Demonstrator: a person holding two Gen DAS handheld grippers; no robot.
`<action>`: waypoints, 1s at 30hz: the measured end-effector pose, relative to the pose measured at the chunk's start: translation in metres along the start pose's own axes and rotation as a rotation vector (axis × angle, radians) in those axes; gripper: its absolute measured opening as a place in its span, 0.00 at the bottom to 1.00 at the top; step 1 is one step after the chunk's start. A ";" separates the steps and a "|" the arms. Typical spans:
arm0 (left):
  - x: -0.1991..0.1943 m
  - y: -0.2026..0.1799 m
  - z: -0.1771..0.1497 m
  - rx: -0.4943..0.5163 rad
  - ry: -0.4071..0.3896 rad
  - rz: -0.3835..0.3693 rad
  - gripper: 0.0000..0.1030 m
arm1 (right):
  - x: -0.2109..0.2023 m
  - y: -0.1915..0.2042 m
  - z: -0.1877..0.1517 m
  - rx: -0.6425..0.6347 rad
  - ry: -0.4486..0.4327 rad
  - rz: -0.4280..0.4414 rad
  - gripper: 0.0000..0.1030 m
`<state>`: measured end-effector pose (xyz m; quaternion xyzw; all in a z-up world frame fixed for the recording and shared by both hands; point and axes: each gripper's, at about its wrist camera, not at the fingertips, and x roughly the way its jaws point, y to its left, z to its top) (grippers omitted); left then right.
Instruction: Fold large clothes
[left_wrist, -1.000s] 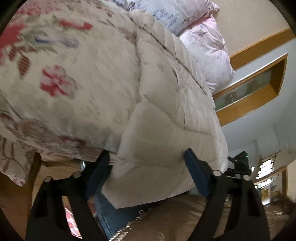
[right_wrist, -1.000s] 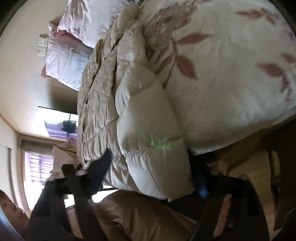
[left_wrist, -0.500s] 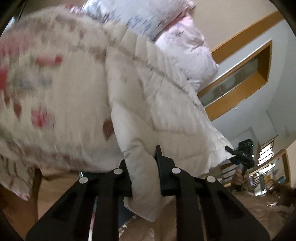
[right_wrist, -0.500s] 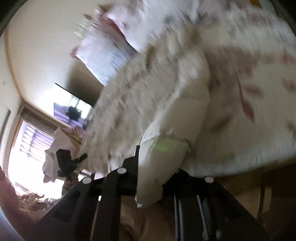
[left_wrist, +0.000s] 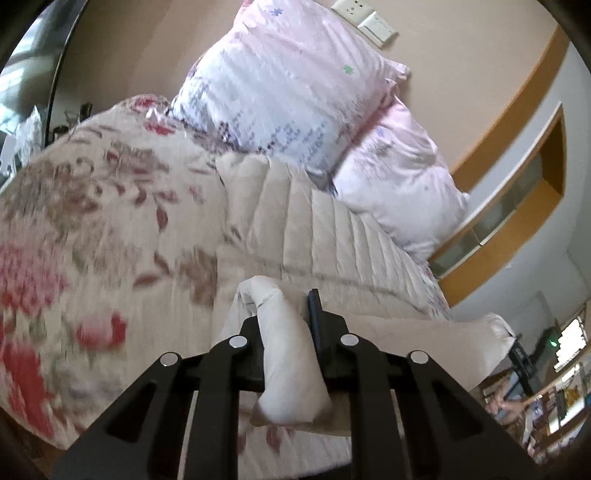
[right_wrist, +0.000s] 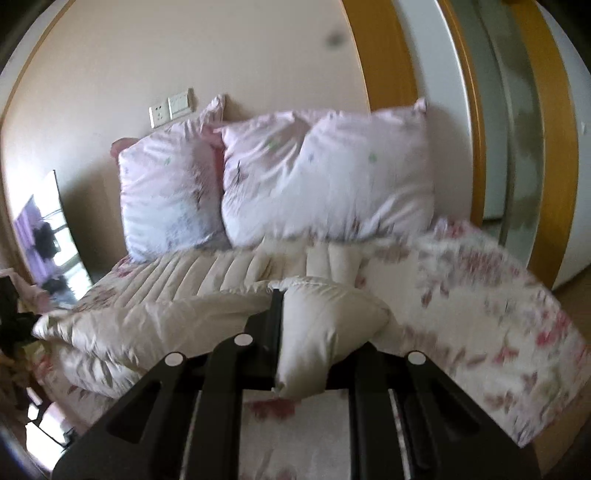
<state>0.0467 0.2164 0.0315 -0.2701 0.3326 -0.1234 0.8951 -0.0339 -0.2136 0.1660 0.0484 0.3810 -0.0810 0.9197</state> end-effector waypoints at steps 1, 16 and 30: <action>0.003 -0.001 0.006 0.003 -0.006 0.007 0.15 | 0.003 0.001 0.003 -0.003 -0.011 -0.008 0.14; 0.078 -0.034 0.129 0.084 -0.103 0.074 0.15 | 0.103 -0.003 0.072 0.063 -0.093 -0.093 0.14; 0.175 0.033 0.145 -0.215 0.038 0.003 0.15 | 0.245 -0.035 0.062 0.285 0.187 -0.108 0.22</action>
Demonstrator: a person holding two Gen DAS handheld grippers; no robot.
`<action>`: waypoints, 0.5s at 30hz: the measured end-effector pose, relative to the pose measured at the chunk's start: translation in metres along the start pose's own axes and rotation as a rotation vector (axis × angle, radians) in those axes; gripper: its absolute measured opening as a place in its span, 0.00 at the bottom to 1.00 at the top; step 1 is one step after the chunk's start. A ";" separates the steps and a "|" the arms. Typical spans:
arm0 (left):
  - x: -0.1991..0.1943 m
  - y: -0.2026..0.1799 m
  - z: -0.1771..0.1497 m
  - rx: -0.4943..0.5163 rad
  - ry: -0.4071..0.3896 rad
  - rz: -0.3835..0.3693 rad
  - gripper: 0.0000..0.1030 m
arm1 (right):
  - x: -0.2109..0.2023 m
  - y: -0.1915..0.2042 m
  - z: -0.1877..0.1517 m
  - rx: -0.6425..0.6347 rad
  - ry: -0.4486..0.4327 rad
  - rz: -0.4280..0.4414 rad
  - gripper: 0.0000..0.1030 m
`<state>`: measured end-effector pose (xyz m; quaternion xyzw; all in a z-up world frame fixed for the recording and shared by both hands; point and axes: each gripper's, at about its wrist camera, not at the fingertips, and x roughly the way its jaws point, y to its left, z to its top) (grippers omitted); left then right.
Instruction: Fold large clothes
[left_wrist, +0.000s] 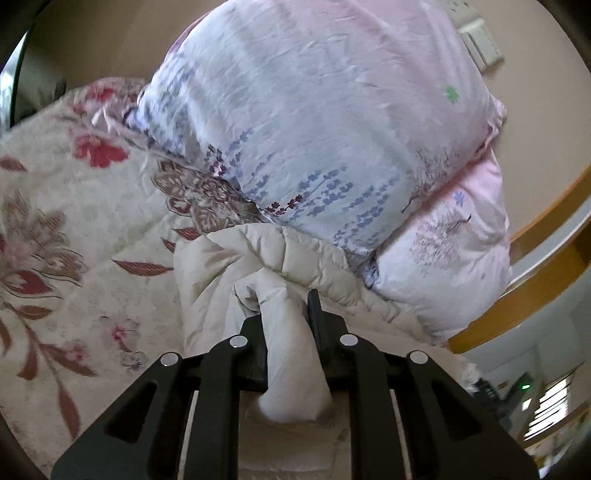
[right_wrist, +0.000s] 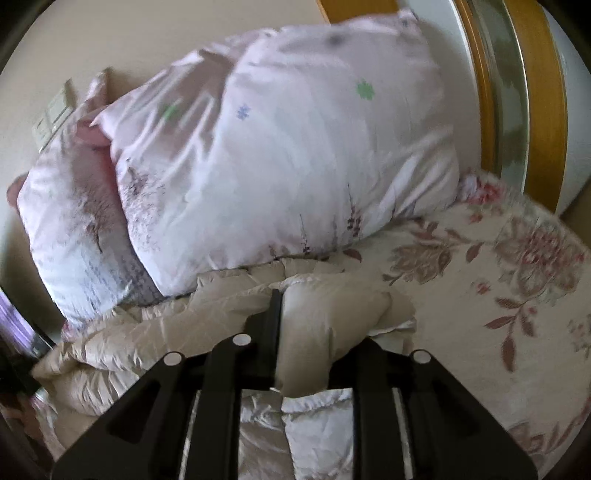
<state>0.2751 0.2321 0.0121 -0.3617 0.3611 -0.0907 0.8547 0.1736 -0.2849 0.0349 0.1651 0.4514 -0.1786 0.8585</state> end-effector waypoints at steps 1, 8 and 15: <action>0.002 0.001 0.002 -0.016 0.000 -0.017 0.16 | 0.006 -0.002 0.004 0.028 0.012 0.014 0.26; 0.000 0.000 0.019 -0.098 -0.042 -0.137 0.71 | 0.030 -0.002 0.032 0.154 0.026 0.110 0.57; -0.031 0.005 0.022 -0.073 -0.105 -0.085 0.72 | -0.002 -0.011 0.046 0.105 -0.074 0.094 0.71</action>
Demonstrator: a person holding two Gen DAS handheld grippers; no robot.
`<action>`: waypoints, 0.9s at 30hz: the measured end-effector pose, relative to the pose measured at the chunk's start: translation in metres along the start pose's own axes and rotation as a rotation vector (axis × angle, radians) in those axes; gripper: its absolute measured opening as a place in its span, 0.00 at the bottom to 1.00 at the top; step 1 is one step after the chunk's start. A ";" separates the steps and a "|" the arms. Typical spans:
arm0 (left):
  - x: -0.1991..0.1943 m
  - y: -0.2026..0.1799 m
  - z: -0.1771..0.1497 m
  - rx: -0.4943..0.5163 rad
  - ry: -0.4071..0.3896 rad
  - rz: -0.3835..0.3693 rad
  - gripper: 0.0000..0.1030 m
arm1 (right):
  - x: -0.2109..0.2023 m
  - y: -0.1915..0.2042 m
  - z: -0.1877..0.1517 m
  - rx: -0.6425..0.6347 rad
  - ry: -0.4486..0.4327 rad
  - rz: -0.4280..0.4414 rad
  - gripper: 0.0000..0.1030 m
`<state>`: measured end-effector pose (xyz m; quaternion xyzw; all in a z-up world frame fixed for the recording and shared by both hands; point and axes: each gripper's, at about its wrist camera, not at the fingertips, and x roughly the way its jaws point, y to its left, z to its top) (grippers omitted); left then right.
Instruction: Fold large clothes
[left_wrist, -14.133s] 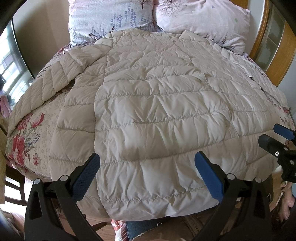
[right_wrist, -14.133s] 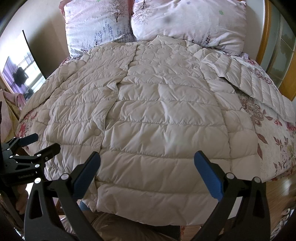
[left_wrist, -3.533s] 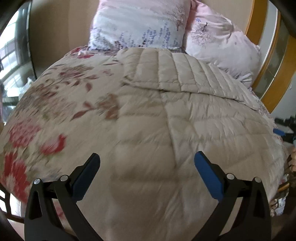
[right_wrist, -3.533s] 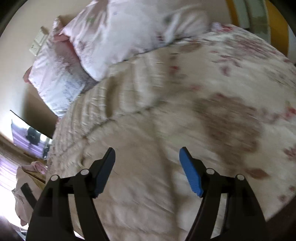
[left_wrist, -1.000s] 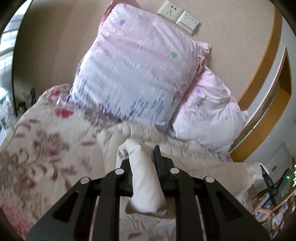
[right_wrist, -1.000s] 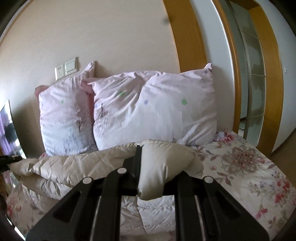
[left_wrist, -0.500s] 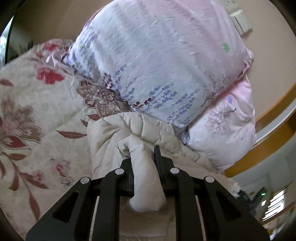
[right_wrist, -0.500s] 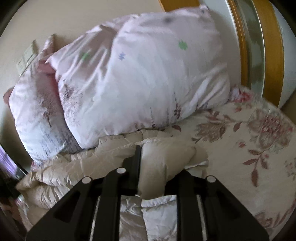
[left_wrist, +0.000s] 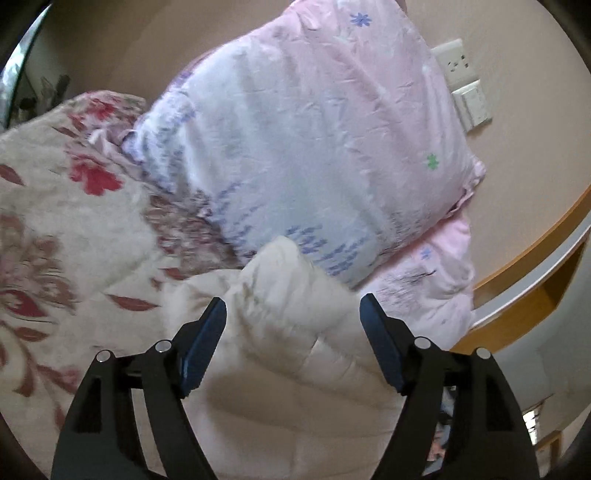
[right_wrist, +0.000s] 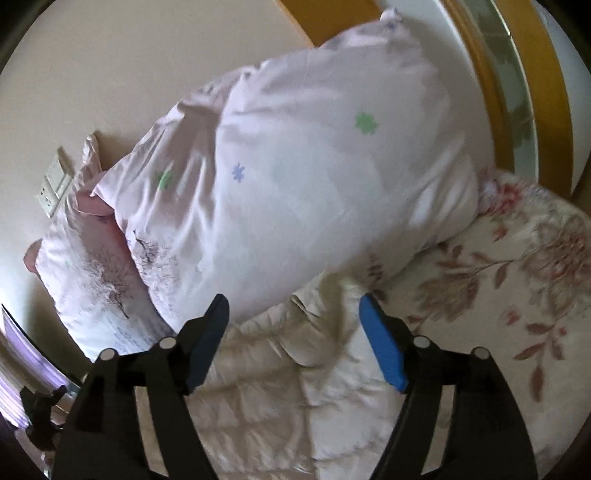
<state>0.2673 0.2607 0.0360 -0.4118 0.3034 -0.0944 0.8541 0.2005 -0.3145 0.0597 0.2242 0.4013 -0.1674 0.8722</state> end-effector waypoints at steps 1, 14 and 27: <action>-0.001 0.001 -0.003 0.019 0.010 0.033 0.72 | -0.001 -0.003 0.000 -0.011 0.015 -0.016 0.71; 0.031 -0.004 -0.035 0.228 0.137 0.301 0.71 | 0.040 -0.040 -0.035 -0.023 0.270 -0.135 0.41; 0.053 0.003 -0.049 0.268 0.131 0.479 0.70 | 0.050 -0.021 -0.057 -0.118 0.242 -0.320 0.15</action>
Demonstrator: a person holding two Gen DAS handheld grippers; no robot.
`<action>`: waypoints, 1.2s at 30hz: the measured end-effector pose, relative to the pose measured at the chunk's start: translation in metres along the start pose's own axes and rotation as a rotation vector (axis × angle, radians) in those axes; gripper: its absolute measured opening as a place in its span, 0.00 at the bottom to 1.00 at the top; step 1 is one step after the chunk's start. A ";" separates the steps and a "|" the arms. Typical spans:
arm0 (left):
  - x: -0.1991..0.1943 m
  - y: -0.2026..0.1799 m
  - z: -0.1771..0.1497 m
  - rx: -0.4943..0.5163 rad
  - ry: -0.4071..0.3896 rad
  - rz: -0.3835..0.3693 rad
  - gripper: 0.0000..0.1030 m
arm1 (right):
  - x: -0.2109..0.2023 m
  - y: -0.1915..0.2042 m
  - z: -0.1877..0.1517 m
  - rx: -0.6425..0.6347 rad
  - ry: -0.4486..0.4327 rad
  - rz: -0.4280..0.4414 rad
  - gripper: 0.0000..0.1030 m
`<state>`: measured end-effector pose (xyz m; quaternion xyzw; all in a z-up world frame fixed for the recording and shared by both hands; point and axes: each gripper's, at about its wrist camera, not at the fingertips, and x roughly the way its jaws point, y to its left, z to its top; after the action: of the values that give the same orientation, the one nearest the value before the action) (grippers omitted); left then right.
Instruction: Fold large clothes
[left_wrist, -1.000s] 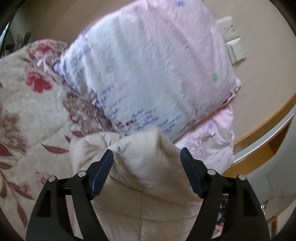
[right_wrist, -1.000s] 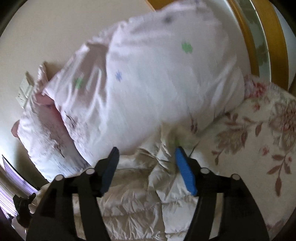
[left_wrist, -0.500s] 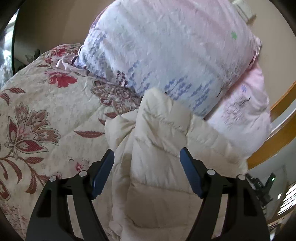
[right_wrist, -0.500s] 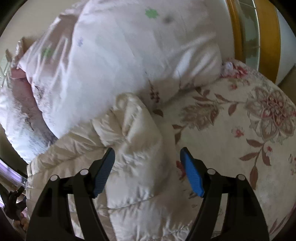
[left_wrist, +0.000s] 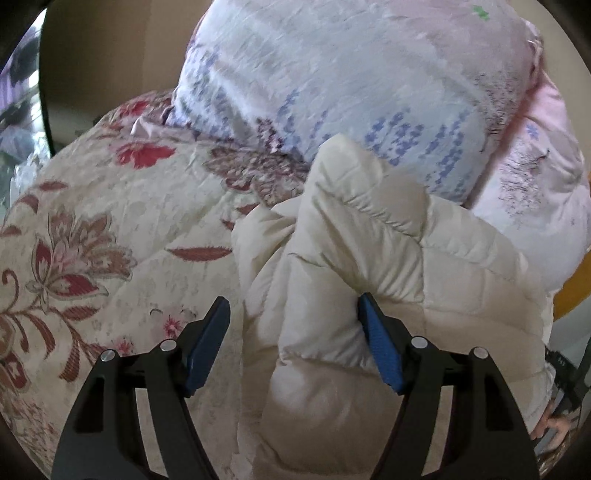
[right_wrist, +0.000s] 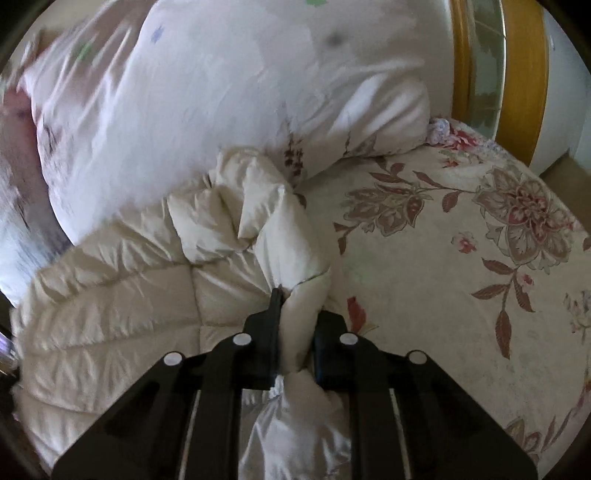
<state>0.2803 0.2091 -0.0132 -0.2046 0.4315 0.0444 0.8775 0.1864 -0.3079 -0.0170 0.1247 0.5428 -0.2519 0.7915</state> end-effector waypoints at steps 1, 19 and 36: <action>0.003 0.002 -0.001 -0.012 0.003 0.006 0.70 | 0.001 0.004 -0.001 -0.014 0.001 -0.015 0.15; -0.029 0.044 -0.012 -0.166 0.005 -0.123 0.74 | -0.032 -0.058 -0.014 0.186 0.045 0.063 0.67; -0.092 0.048 -0.109 -0.228 0.107 -0.392 0.74 | -0.062 -0.105 -0.091 0.540 0.230 0.454 0.74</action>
<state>0.1303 0.2184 -0.0158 -0.3845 0.4217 -0.0894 0.8163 0.0403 -0.3369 0.0135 0.4739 0.5005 -0.1883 0.6996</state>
